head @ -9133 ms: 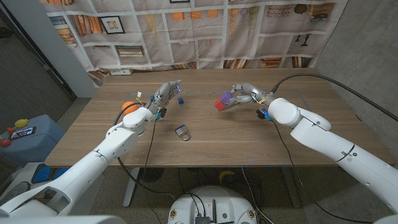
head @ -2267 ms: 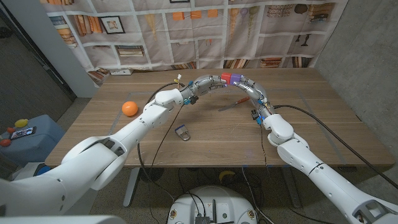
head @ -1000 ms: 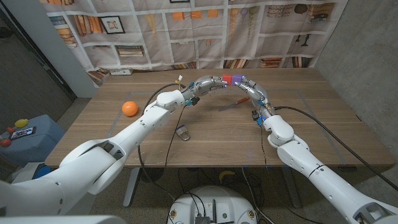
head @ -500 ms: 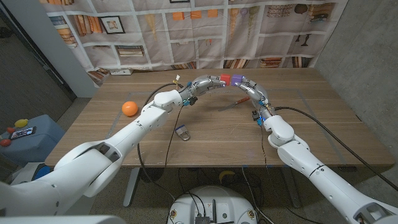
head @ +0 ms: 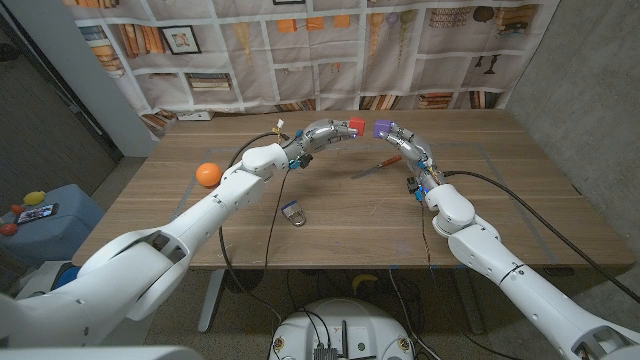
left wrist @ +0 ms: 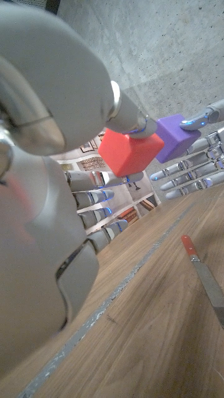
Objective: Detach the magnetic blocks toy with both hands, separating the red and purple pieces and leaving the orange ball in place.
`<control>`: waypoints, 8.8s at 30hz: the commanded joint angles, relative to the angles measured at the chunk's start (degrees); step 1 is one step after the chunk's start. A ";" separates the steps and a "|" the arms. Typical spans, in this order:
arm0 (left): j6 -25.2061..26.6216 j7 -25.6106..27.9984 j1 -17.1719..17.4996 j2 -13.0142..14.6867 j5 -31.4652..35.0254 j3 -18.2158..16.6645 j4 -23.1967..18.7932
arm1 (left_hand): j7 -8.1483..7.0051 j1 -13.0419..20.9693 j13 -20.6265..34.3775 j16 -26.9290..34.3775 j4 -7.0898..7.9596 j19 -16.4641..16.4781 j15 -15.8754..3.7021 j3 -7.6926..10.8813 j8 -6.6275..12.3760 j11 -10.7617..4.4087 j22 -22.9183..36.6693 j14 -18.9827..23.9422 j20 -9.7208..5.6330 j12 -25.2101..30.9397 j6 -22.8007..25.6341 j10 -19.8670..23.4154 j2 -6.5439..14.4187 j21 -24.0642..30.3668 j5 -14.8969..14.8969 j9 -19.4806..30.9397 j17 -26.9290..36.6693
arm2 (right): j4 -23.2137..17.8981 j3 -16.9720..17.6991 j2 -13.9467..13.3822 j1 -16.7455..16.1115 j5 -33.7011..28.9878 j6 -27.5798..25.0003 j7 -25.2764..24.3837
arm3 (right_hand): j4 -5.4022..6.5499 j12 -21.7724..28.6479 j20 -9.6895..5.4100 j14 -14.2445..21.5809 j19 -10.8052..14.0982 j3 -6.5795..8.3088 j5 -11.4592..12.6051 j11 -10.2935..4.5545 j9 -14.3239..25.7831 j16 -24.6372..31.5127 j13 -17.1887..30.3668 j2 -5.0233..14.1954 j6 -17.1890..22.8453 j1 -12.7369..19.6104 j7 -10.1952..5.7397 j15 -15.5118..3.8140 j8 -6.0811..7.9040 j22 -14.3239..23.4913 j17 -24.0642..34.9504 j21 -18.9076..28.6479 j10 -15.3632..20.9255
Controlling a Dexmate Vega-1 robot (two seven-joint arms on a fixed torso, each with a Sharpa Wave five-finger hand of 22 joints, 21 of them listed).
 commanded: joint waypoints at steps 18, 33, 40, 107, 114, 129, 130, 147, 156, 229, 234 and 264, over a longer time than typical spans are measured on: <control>5.04 4.39 2.28 8.26 3.01 -1.63 -10.94 | -3.02 0.68 0.13 -0.01 0.04 -0.10 0.08 -0.56 0.09 0.08 0.19 -0.56 0.01 -0.43 3.61 0.19 0.87 -0.40 0.12 0.23 0.02 | -5.07 0.65 -6.10 0.50 -3.86 -7.94 -1.17 | 0.06 -0.22 -0.21 0.09 0.34 -0.75 0.73 -0.21 -0.10 -0.16 0.15 4.74 5.56 4.40 -5.84 0.20 4.48 0.32 0.35 0.08 0.31; 12.12 9.48 4.04 15.38 9.05 -1.89 -22.29 | -3.40 1.12 0.13 0.11 0.03 -0.03 0.10 -0.88 -0.21 -0.31 0.19 -0.26 -0.02 -0.61 3.69 -0.03 1.16 -0.37 0.16 0.27 0.02 | -7.82 0.68 -10.55 0.76 -8.03 -12.31 -1.35 | 0.04 -0.11 -0.46 0.29 1.56 -1.12 0.91 -0.22 -0.25 -0.13 0.14 4.83 5.64 4.59 -5.56 0.08 4.56 0.33 0.38 0.50 0.67; 15.08 11.02 4.01 17.90 12.56 -1.64 -25.62 | -3.51 1.33 0.13 0.10 0.04 0.09 -0.19 -1.09 -0.10 -0.51 0.20 -0.19 -0.06 -0.56 4.49 0.22 1.31 -0.33 0.17 0.29 0.02 | -10.32 0.37 -13.27 1.50 -10.21 -16.68 -0.86 | 0.03 0.09 -0.40 0.63 2.20 -1.32 1.00 -0.27 -0.32 -0.03 0.14 4.86 5.74 4.69 -5.45 0.05 4.63 0.35 0.37 0.66 1.26; 39.72 9.58 3.13 27.33 33.53 3.89 -42.45 | -4.55 3.66 0.15 0.11 0.19 0.17 -0.78 -4.28 -1.51 -1.61 0.22 0.44 -0.38 -0.79 7.49 0.90 2.37 -0.33 0.13 0.51 0.00 | -26.09 -17.47 -25.79 18.15 -41.76 -55.70 19.64 | 0.10 0.04 -0.25 1.13 2.49 -2.75 1.09 -0.48 -0.87 -0.02 0.17 5.10 6.34 5.45 -6.24 -0.05 4.99 0.37 0.39 0.30 1.90; 41.26 9.30 2.96 27.29 35.93 5.12 -43.08 | -4.61 3.82 0.16 0.03 0.23 0.09 -0.61 -4.65 -1.83 -1.47 0.23 0.35 -0.41 -0.93 7.54 0.61 2.54 -0.36 0.15 0.53 0.01 | -25.34 -19.99 -24.82 19.43 -45.56 -56.35 22.00 | 0.16 0.00 -0.19 1.27 2.52 -2.88 1.06 -0.43 -0.92 0.03 0.18 5.17 6.18 5.42 -6.26 -0.19 4.93 0.37 0.40 0.29 1.88; 45.28 8.62 2.59 26.33 42.19 8.22 -44.26 | -5.43 3.64 0.16 -0.50 0.42 -7.29 0.72 -6.28 -2.89 -0.09 0.09 -4.71 -1.05 -1.41 8.15 -2.75 3.00 -1.79 0.20 0.53 0.06 | -24.24 -20.70 -23.40 18.95 -48.28 -55.98 24.28 | 0.21 0.00 -0.17 1.34 2.54 -3.12 0.98 -0.51 -0.96 0.03 0.19 5.23 6.31 5.40 -6.37 -0.25 5.01 0.37 0.41 0.26 1.96; 45.65 8.41 2.50 26.26 42.56 8.44 -44.34 | -5.49 3.60 0.16 -0.43 0.44 -7.94 0.81 -6.39 -2.99 0.03 0.07 -4.83 -1.01 -1.41 8.12 -2.94 3.04 -1.83 0.20 0.52 0.06 | -24.20 -20.91 -23.29 19.02 -48.63 -56.11 24.49 | 0.20 -0.01 -0.15 1.35 2.55 -3.13 0.97 -0.50 -0.96 0.03 0.19 5.23 6.24 5.40 -6.37 -0.24 4.98 0.37 0.41 0.26 1.96; 48.15 6.60 1.90 25.25 49.38 11.56 -45.01 | -6.43 3.15 0.15 -0.35 0.43 -13.95 1.70 -7.58 -3.77 0.24 -0.04 -7.20 -0.63 -1.24 8.72 -4.30 3.16 -1.73 0.24 0.46 0.07 | -24.72 -24.20 -22.15 19.48 -56.60 -59.05 27.66 | 0.13 -0.01 -0.15 1.58 2.67 -3.36 0.87 -0.57 -0.59 0.08 0.19 5.24 6.27 5.53 -6.37 -0.41 5.29 0.36 0.40 0.26 2.05; 49.77 6.35 2.44 24.62 52.88 12.77 -45.38 | -6.53 3.05 0.14 -0.33 0.46 -15.13 2.11 -7.90 -3.96 0.51 -0.02 -7.97 -0.47 -1.28 8.90 -4.81 3.16 -1.56 0.25 0.42 0.08 | -24.92 -24.02 -21.79 18.52 -58.28 -59.26 28.30 | 0.09 -0.02 -0.21 1.87 2.77 -3.47 0.81 -0.61 -0.38 0.18 0.20 5.25 6.15 5.64 -6.40 -0.57 5.43 0.36 0.40 0.28 2.09; 57.03 0.55 0.38 19.55 64.71 18.98 -40.27 | -7.82 2.00 0.13 0.23 0.48 -16.01 2.62 -9.69 -6.21 0.31 0.02 -8.57 -0.41 -1.04 6.76 -6.62 3.26 -0.63 0.34 0.37 0.13 | -19.61 -25.53 -18.24 18.54 -61.60 -59.07 30.53 | 0.27 -0.17 -0.22 2.40 3.12 -4.72 0.23 -0.45 -0.06 0.19 0.24 5.25 3.95 5.76 -6.16 -0.56 5.42 0.36 0.42 0.20 2.11; 56.84 0.10 0.10 19.35 64.73 19.27 -39.70 | -7.91 1.98 0.14 0.23 0.45 -15.99 2.57 -9.81 -6.50 0.25 0.02 -8.49 -0.44 -1.04 6.14 -6.68 3.19 -0.63 0.35 0.38 0.13 | -19.35 -25.67 -18.07 18.65 -61.49 -59.17 30.78 | 0.30 -0.20 -0.12 2.41 3.15 -4.93 0.15 -0.41 -0.16 0.12 0.25 5.05 3.59 5.59 -6.22 -0.47 5.26 0.36 0.35 0.20 2.04; 56.01 -2.67 -1.38 19.71 65.02 19.54 -39.89 | -7.03 1.14 0.25 -0.11 0.22 -17.54 3.01 -11.97 -9.30 1.50 0.04 -10.34 -0.38 -1.38 -3.49 -9.74 0.30 -0.95 0.26 0.23 0.23 | -19.13 -26.05 -18.22 19.60 -61.15 -58.80 32.37 | 0.85 -1.38 1.60 0.94 2.17 -7.38 -3.48 2.55 -1.06 -1.55 0.44 1.20 -9.82 2.27 -5.44 1.98 -0.30 0.39 -0.02 -0.09 -3.20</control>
